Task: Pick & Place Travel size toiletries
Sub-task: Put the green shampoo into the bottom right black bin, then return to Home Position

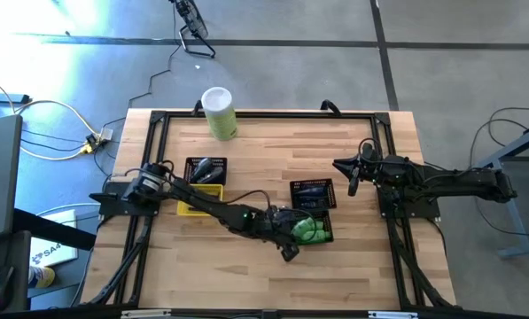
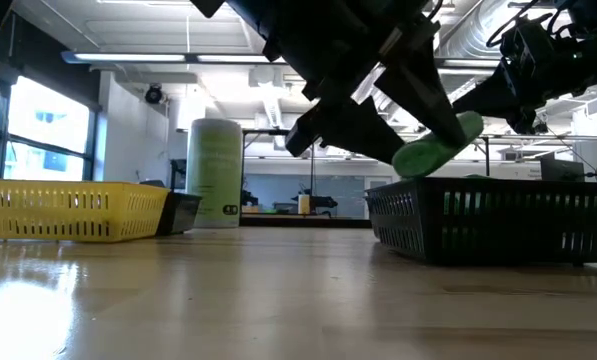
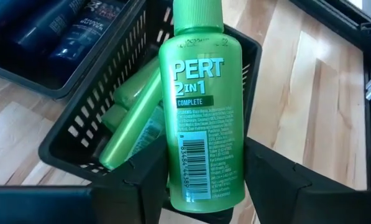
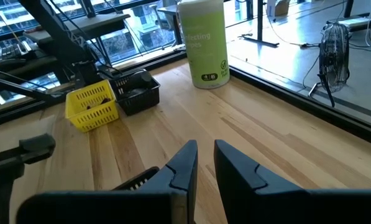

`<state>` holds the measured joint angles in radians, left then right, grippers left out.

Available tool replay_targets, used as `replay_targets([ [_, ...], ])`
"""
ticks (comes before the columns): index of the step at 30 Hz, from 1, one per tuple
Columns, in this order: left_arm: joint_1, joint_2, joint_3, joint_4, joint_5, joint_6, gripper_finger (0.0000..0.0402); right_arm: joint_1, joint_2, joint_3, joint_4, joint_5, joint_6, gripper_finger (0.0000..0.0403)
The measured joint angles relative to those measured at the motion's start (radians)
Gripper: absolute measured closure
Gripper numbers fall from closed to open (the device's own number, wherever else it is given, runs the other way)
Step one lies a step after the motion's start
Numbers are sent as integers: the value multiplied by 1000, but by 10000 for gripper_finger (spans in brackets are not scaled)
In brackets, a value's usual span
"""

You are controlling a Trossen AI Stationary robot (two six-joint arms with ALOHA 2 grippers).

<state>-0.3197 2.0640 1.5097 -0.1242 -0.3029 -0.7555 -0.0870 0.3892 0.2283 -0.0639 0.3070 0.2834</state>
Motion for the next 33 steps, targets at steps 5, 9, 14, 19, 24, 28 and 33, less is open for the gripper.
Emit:
replay_targets([
  [5,0,0,0,-2,-3,0,204,0,0,0,0,0,0,357],
  [9,0,0,0,-5,-7,7,184,0,0,0,0,0,0,357],
  [14,0,0,0,-4,-29,26,169,0,0,0,0,0,0,357],
  [19,7,0,4,29,-23,54,186,0,0,0,0,0,0,357],
  [24,13,-1,41,19,-4,134,237,0,0,0,0,0,0,357],
  [28,14,-2,75,16,4,219,289,0,0,0,0,0,0,357],
  [33,12,-2,126,-10,8,331,350,0,0,0,0,0,0,357],
])
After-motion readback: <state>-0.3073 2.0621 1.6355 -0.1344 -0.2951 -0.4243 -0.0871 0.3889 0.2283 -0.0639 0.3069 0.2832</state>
